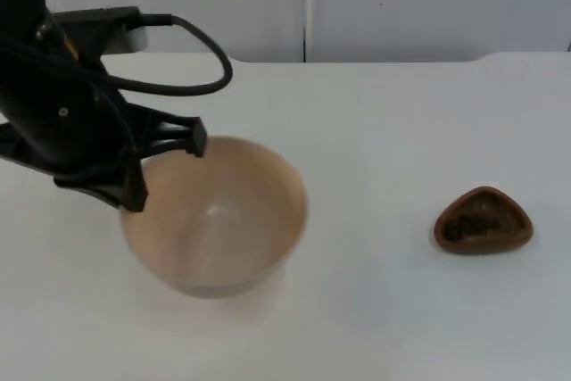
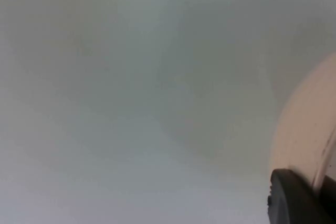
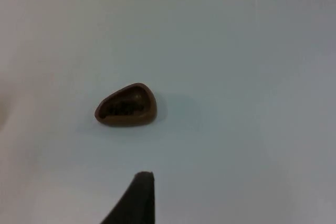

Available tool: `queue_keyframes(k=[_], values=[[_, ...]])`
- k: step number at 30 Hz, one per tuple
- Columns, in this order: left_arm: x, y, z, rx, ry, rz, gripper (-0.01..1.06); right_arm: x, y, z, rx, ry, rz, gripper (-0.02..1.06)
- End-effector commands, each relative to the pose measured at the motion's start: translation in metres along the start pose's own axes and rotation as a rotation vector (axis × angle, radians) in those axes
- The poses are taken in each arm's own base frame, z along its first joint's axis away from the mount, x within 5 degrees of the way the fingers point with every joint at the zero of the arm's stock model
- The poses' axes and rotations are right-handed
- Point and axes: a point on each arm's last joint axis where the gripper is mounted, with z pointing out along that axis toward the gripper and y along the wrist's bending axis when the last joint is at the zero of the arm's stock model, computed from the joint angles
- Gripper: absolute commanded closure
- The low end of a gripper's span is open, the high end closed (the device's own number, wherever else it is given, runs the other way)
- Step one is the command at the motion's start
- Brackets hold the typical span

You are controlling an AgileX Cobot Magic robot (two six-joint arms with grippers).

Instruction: Pick up the bowl with the left hand and pour the coffee beans from the cup into the bowl with the right hand.

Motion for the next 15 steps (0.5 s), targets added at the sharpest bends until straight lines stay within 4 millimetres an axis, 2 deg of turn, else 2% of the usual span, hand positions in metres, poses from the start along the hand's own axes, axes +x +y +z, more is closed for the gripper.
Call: queue_keyframes(k=[1, 15], values=[[-0.0003, 0.0046, -0.0043, -0.042, -0.017, -0.013, 1.05, 0.0013, -0.0003, 0.0013, 0.007, 0.0, -0.004, -0.01], [-0.0008, 0.0044, -0.0097, -0.039, -0.034, -0.02, 1.05, 0.0013, -0.0003, 0.0013, 0.007, 0.0, -0.004, -0.01]])
